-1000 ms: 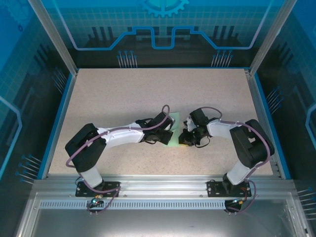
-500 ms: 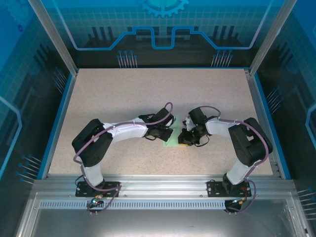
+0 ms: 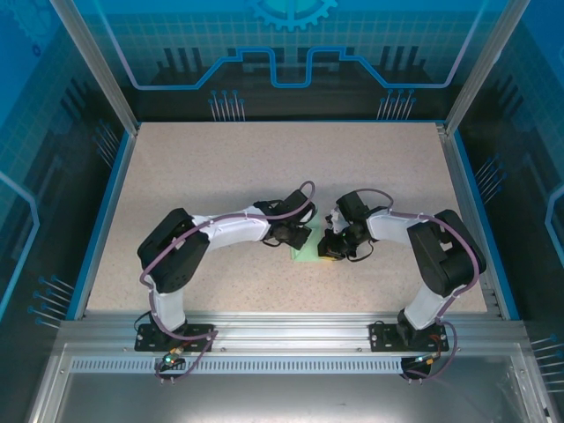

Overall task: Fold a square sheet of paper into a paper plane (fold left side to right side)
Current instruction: Fold the triangle a second time at the center of the table.

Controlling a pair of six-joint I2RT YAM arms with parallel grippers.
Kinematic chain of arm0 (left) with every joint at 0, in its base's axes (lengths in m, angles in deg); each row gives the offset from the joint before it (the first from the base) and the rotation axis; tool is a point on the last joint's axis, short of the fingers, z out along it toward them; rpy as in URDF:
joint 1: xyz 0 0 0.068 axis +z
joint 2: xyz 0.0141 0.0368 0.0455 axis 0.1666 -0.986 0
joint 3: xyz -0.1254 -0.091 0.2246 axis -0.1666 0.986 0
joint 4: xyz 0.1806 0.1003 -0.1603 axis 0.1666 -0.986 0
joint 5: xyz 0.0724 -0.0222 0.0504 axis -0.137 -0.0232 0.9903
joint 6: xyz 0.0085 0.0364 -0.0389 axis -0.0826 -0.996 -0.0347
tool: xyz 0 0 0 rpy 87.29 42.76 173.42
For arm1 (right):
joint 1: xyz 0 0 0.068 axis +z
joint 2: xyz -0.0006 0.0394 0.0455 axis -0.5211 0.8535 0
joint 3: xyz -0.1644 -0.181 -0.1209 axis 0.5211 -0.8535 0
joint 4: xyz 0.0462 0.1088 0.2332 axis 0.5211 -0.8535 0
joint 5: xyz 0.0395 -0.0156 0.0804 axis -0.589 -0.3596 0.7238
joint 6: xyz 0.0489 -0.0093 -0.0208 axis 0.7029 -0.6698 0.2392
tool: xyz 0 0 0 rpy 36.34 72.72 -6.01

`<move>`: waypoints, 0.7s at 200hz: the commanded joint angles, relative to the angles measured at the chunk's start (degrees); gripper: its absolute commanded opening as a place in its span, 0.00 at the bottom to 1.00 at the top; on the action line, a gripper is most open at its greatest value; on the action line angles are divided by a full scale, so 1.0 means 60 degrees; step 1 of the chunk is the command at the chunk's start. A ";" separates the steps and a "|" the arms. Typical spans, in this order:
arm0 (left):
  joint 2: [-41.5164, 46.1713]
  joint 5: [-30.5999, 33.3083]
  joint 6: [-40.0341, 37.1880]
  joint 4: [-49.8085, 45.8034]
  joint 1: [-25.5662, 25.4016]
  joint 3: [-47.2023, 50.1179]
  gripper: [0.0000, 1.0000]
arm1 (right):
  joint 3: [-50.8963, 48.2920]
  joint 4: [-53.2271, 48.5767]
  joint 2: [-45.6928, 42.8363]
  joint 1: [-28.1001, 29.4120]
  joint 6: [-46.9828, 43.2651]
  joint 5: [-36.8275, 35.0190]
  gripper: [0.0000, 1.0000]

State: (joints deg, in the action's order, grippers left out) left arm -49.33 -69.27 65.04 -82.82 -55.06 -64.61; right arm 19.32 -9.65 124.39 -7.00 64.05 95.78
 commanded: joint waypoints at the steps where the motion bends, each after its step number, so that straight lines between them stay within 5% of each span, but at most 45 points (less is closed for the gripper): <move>1: -0.0270 0.0227 -0.0246 -0.0365 0.0101 -0.0289 0.08 | -0.0036 -0.0481 0.0362 0.0166 -0.0154 -0.0390 0.12; 140: -0.0477 0.0341 -0.0171 -0.0108 0.0213 -0.0104 0.10 | -0.0047 -0.0527 0.0450 0.0225 -0.0156 -0.0390 0.12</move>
State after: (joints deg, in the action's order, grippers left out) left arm -50.83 -67.63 64.91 -83.80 -54.30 -64.87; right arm 19.32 -9.67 124.43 -7.00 63.90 95.80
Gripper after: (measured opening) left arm 0.096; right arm 0.120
